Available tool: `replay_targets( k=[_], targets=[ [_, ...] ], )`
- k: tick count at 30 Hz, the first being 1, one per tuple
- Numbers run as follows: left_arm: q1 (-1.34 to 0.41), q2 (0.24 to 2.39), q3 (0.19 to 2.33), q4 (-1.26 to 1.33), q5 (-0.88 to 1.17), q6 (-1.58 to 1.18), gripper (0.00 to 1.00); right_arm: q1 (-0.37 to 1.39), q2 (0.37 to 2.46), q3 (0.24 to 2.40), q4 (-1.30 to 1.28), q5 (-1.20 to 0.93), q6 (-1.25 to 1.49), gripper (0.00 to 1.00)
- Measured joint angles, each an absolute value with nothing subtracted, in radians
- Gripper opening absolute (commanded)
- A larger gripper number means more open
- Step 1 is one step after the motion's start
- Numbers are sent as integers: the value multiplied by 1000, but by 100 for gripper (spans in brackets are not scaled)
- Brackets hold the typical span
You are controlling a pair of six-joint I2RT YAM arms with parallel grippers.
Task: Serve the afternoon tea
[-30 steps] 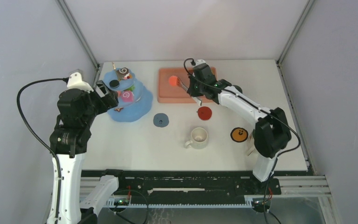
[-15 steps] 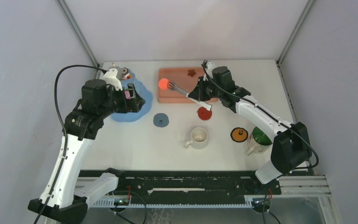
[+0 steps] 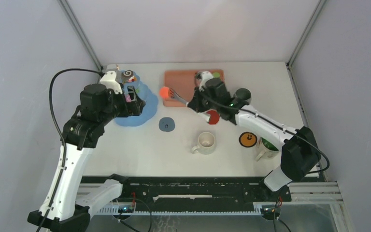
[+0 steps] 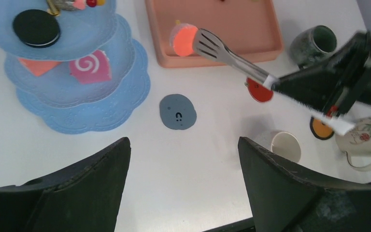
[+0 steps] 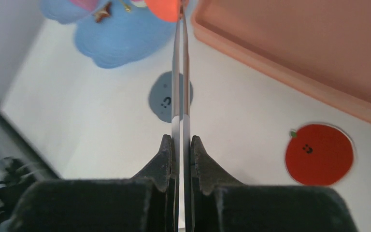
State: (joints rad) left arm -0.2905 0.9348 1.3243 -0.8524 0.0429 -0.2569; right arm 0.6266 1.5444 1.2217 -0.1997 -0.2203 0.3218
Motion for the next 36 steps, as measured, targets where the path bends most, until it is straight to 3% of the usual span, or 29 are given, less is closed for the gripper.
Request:
replay_targets(
  k=[5, 12, 36],
  targets=[
    [-261, 920, 1325, -851, -27, -280, 86, 860, 1552, 1222, -223, 192, 233, 0],
    [-150, 847, 1324, -840, -63, -327, 86, 991, 1621, 1222, -163, 445, 115, 0],
    [-96, 791, 1324, -832, -77, -359, 86, 1062, 1835, 1415, -161, 426, 76, 0]
  ],
)
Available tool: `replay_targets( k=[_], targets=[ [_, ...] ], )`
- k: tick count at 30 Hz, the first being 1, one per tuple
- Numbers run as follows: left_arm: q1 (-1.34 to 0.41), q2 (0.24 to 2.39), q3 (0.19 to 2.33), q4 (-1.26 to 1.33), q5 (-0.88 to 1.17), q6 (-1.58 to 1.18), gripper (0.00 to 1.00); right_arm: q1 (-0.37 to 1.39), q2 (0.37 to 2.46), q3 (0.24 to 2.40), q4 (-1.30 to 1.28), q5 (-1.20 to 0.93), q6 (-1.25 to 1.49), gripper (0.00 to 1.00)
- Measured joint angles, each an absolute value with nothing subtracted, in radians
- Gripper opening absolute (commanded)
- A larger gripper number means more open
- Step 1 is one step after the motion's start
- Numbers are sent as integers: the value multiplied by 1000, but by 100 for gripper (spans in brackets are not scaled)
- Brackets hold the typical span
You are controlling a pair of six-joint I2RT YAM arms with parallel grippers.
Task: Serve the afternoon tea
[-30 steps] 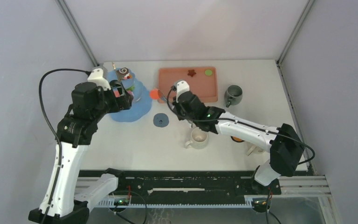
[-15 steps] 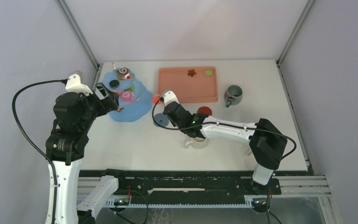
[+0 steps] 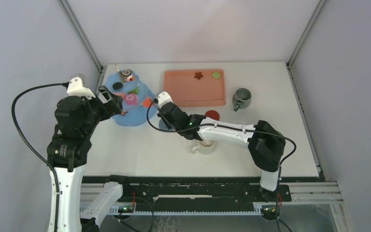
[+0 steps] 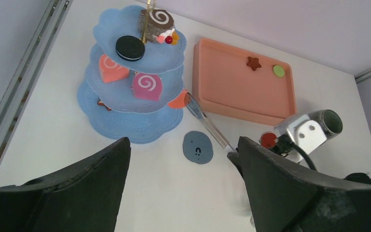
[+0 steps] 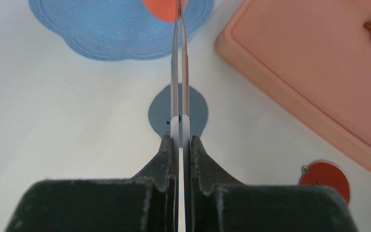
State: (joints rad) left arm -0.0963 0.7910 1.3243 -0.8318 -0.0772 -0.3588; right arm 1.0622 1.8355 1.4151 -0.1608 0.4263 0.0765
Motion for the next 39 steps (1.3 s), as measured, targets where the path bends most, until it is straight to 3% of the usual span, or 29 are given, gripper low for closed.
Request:
replay_targets(
  k=[39],
  targets=[
    [-87, 779, 1322, -831, -76, -359, 86, 1162, 2090, 1632, -205, 424, 5, 0]
  ],
)
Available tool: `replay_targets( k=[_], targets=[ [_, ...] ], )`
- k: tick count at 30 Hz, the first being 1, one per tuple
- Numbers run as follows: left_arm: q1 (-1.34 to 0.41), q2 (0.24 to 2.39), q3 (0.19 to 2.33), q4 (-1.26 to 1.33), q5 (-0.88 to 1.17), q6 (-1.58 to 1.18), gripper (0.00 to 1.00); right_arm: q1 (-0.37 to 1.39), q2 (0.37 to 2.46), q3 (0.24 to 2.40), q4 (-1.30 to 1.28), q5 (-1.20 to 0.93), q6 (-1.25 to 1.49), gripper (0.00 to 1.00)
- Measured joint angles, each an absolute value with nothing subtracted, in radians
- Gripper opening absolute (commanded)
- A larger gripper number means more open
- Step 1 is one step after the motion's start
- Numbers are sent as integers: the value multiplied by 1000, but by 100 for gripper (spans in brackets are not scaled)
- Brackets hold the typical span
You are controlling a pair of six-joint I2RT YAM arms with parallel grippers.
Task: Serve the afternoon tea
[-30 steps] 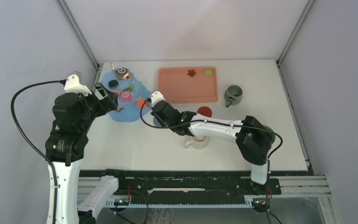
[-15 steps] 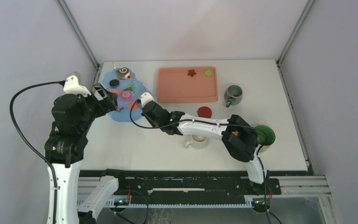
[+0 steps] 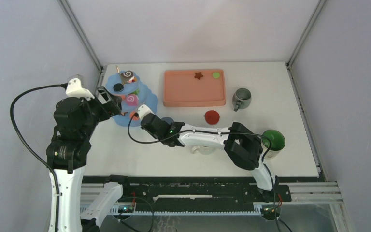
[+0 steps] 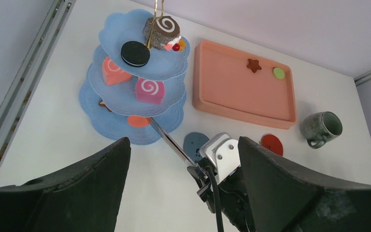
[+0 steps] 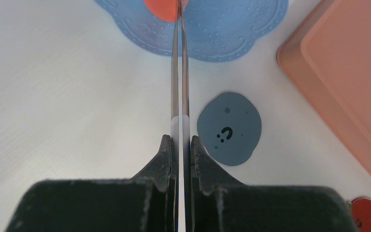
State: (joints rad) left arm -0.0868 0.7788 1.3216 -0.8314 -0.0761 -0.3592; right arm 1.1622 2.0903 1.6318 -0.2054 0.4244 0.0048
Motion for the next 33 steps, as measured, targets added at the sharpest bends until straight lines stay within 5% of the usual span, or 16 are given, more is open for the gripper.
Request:
replay_targets(
  k=[7, 33],
  targets=[
    [-86, 779, 1322, -831, -76, -359, 86, 1168, 2090, 1632, -207, 433, 2, 7],
    [-77, 791, 1321, -810, -71, -359, 86, 1126, 2149, 1730, -218, 517, -36, 0]
  ],
)
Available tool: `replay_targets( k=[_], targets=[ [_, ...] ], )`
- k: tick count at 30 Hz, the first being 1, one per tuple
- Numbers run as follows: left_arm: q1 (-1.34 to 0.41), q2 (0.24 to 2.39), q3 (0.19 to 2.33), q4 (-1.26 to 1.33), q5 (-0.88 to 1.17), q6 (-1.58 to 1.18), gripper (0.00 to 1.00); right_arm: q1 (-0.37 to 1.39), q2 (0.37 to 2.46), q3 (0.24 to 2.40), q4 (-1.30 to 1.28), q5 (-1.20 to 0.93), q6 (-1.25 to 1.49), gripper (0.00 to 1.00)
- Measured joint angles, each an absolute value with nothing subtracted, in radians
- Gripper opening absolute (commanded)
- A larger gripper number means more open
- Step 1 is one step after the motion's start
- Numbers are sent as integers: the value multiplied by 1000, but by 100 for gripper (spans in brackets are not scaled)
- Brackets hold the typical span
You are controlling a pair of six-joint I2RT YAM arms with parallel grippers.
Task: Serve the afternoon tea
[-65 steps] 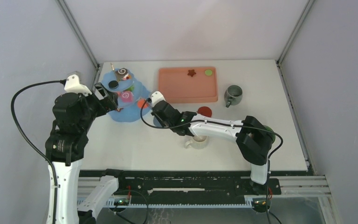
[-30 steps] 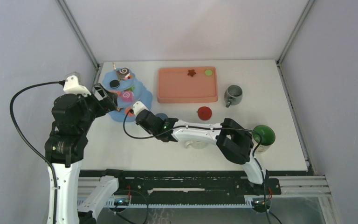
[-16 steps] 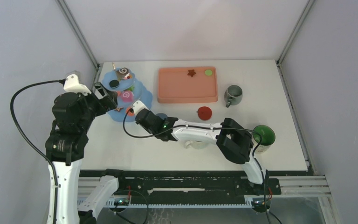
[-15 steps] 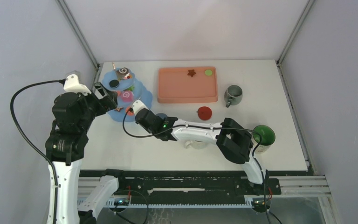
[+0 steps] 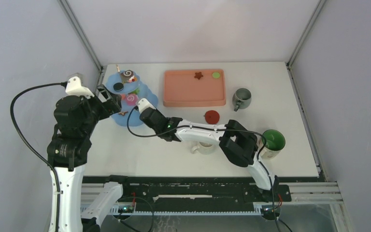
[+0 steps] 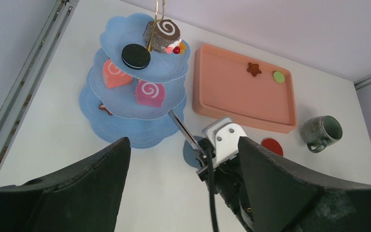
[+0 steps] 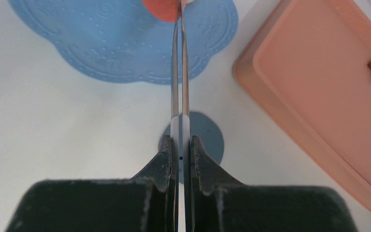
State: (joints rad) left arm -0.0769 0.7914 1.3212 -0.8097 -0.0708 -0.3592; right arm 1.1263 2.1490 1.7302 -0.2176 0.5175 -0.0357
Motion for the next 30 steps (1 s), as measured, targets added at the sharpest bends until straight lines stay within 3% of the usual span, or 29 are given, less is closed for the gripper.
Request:
replay_targets(
  k=[11, 21, 30],
  targets=[
    [-75, 791, 1321, -809, -68, -359, 86, 1188, 2194, 1677, -120, 629, -139, 0],
    [-75, 791, 1313, -806, -67, -359, 86, 1205, 2185, 1605, -56, 651, -156, 14],
    [-72, 791, 1307, -802, -67, -359, 86, 1233, 2166, 1563, -36, 646, -176, 18]
  ],
)
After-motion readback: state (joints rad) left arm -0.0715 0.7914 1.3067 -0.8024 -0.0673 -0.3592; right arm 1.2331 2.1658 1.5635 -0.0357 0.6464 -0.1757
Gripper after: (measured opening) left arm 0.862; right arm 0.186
